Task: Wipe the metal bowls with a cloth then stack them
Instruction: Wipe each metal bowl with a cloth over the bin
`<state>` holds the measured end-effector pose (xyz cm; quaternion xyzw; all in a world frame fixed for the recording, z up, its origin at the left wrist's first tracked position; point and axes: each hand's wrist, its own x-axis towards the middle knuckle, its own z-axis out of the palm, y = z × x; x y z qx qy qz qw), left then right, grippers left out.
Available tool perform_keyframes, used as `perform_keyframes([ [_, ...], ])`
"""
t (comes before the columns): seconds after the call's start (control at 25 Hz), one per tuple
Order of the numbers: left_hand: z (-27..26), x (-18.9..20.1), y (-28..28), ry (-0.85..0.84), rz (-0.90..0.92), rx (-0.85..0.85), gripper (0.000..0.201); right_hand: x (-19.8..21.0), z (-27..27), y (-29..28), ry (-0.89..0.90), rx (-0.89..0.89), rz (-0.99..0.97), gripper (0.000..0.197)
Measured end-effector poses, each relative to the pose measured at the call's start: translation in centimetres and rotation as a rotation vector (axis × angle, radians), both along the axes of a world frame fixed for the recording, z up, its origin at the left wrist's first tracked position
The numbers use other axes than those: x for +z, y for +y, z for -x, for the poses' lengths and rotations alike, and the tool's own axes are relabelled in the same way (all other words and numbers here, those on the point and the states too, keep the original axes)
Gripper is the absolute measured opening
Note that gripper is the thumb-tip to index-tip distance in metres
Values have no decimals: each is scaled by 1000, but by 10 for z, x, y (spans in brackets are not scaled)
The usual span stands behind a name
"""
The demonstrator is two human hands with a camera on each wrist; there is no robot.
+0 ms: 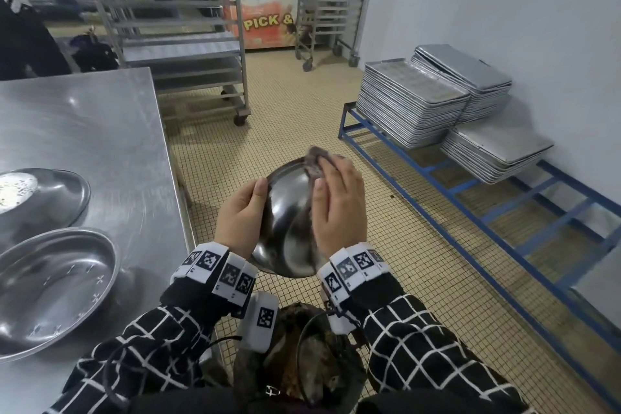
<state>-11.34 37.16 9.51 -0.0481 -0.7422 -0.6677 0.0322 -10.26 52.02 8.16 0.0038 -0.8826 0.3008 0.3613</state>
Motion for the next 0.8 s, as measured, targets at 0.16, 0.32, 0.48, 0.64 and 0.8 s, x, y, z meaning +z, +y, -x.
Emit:
perform_keyframes([
  [0.16,4,-4,-10,-29,-48,61,33,-19,-8,20,-138,-107,784,35],
  [0.32,4,-14,-17,-26,-45,54,29,-29,-22,36,-332,-40,1066,29],
  [0.48,10,-28,-25,-50,28,-59,15,-24,-20,54,-422,-23,754,35],
  [0.64,16,-28,-25,-26,140,-210,18,-10,-7,60,-442,121,260,28],
  [0.8,18,-21,-17,38,287,-238,22,0,2,50,-329,188,-45,24],
])
